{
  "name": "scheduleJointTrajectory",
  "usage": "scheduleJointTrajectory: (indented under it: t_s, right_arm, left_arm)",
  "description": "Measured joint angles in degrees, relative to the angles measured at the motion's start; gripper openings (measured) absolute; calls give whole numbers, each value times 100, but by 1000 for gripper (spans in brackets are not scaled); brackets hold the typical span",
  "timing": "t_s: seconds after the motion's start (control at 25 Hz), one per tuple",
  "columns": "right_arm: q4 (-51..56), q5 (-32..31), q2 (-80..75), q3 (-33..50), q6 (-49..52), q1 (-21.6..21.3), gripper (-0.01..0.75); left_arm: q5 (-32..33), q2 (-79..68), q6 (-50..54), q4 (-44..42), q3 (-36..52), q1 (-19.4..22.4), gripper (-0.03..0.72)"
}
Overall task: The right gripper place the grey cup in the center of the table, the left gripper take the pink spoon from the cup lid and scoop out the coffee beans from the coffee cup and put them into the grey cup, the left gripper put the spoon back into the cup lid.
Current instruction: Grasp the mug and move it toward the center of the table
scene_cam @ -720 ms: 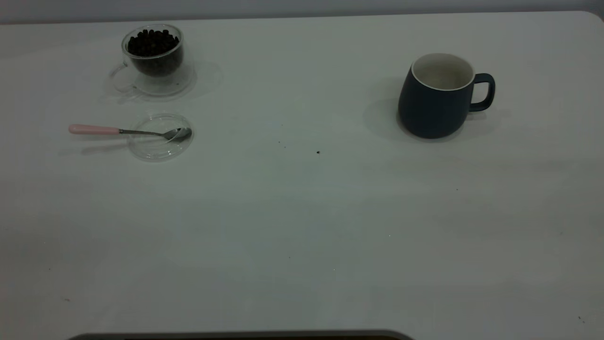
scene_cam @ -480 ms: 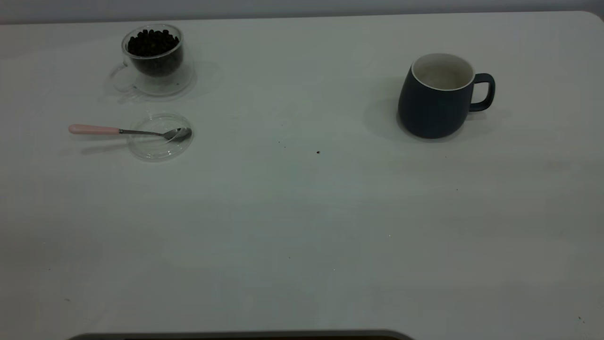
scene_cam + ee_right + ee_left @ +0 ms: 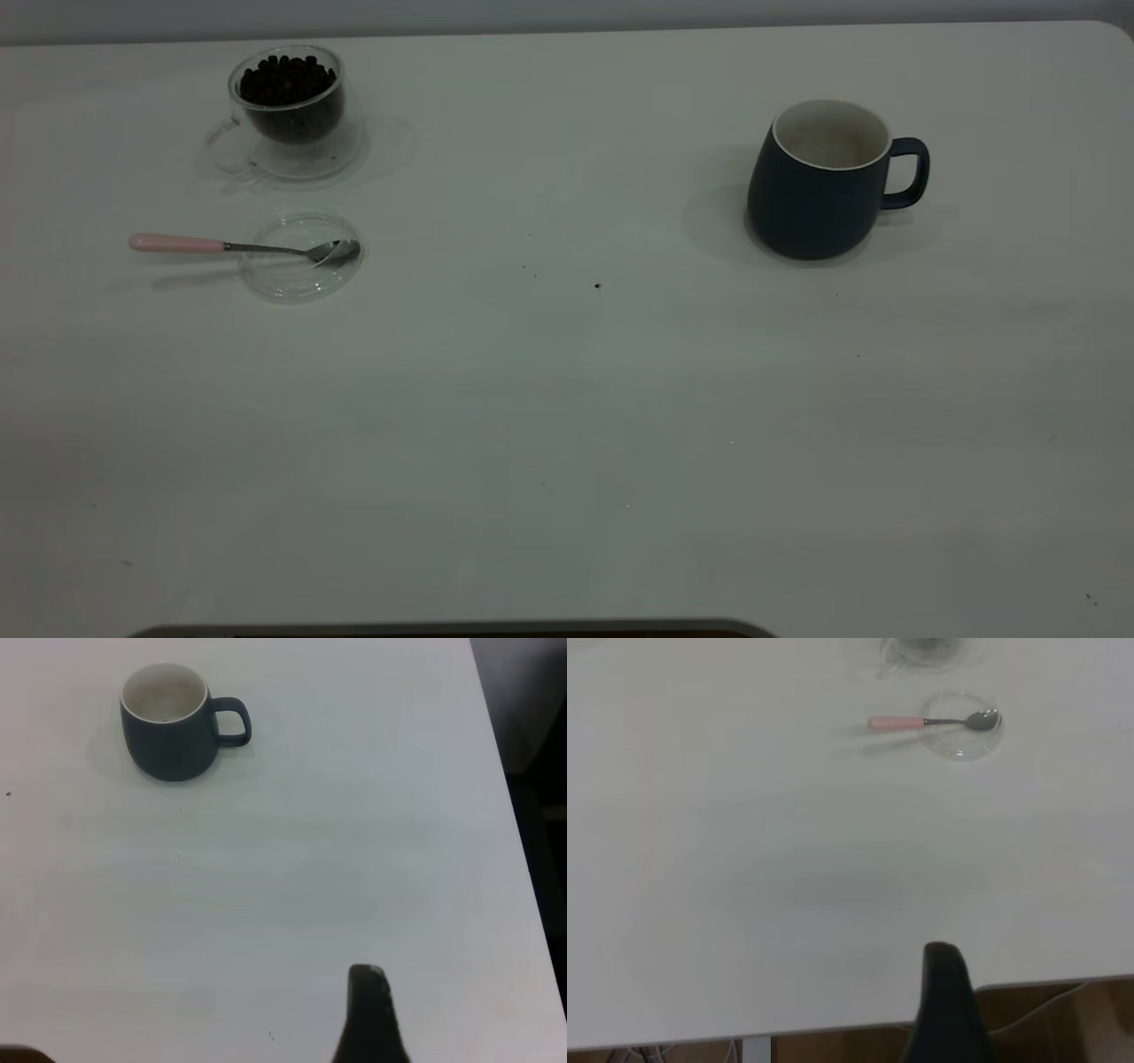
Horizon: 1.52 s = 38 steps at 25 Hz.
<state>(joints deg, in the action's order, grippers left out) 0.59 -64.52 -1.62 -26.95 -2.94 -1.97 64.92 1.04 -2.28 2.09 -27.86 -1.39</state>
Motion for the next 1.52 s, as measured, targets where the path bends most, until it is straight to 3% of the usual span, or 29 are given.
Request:
scheduleJointTrajectory:
  t_s: [0.92, 1.08, 1.28, 1.52]
  right_arm:
    - [-15, 0, 0, 0, -15, 0, 586]
    - [49, 164, -214, -116, -337, 0, 621]
    - [-117, 510, -1961, -648, -685, 0, 697]
    - [-236, 1145, -4827, -1366, -1653, 0, 703]
  left_arm:
    - [0, 0, 0, 0, 0, 0, 588]
    - [0, 0, 0, 0, 0, 0, 588]
    - [0, 0, 0, 0, 0, 0, 588]
    - [0, 0, 0, 0, 0, 0, 588]
